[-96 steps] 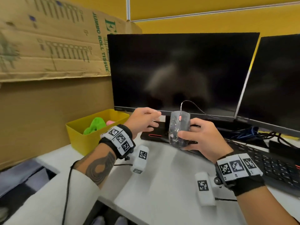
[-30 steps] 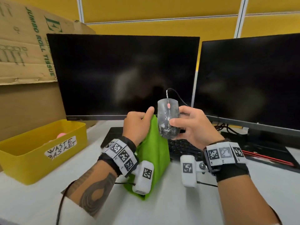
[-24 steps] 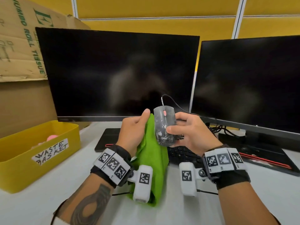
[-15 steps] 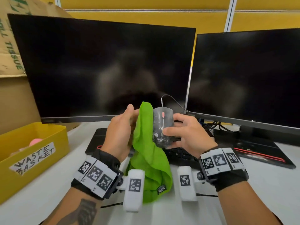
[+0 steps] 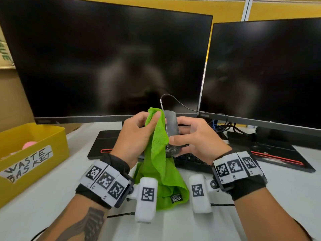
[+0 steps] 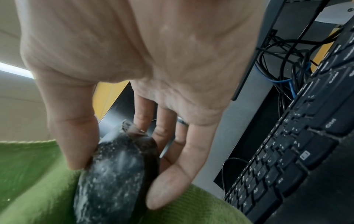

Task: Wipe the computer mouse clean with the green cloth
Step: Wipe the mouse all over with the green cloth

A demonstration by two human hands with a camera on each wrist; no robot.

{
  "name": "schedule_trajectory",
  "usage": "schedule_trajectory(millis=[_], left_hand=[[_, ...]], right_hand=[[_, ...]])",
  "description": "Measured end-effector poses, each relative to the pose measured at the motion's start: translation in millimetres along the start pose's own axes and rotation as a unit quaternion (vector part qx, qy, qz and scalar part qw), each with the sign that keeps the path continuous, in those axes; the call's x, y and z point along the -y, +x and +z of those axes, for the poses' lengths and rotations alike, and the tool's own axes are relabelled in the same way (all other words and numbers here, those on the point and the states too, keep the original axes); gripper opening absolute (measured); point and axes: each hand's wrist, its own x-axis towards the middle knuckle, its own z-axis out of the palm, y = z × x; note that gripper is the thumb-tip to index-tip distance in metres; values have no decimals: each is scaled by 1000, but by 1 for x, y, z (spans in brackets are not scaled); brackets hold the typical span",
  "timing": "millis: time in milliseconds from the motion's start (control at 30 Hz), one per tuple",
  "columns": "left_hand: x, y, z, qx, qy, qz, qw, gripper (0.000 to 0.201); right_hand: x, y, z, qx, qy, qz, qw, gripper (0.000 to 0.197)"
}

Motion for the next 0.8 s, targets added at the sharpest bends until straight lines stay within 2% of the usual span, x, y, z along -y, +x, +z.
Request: schedule_trajectory(millis=[67, 167, 267, 600, 733, 800], left_hand=[[0, 2, -2, -2, -4, 2, 1000, 47], [2, 5, -8, 4, -11, -16, 1000, 34], [6, 6, -13, 5, -9, -32, 999, 39], [9, 15, -25, -81, -63, -61, 993, 27], [10, 16, -24, -113, -26, -59, 991, 27], [8, 20, -24, -137, 34, -43, 989, 31]], right_hand=[[0, 0, -1, 8, -2, -2, 1000, 46], [-2, 1, -4, 18, -5, -5, 1000, 43], [-2, 1, -6, 18, -1, -4, 1000, 42], [6, -2, -27, -18, 33, -8, 999, 42], [9, -5, -29, -5, 40, -4, 999, 44], [10, -7, -29, 4, 37, -4, 999, 45]])
